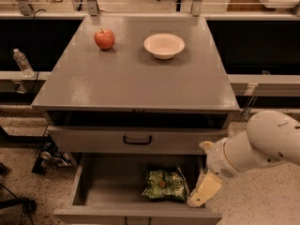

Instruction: Pick green jalapeno chip bag from middle drawer and place on counter

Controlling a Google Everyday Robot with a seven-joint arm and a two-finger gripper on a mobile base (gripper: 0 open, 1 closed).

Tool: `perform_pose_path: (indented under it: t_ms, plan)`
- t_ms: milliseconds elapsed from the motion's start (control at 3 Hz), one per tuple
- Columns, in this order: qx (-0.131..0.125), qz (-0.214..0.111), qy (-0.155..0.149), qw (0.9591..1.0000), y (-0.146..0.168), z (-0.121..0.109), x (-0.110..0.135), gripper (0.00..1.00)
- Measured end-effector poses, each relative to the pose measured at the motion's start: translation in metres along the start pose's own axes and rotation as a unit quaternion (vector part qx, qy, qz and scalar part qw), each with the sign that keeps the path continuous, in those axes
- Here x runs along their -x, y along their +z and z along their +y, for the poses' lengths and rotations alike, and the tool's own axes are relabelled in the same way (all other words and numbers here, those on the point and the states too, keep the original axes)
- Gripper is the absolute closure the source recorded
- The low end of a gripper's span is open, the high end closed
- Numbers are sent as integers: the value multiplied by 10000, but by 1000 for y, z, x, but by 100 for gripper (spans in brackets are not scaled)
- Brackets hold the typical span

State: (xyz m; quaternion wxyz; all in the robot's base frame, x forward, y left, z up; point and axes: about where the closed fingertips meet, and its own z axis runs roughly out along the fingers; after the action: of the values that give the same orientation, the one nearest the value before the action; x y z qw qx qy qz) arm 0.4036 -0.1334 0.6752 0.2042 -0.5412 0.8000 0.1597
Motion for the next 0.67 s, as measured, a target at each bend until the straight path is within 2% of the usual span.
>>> perform_pose_path:
  t_ms: [667]
  plan:
    - [273, -249, 328, 9988, 61, 3, -25, 0]
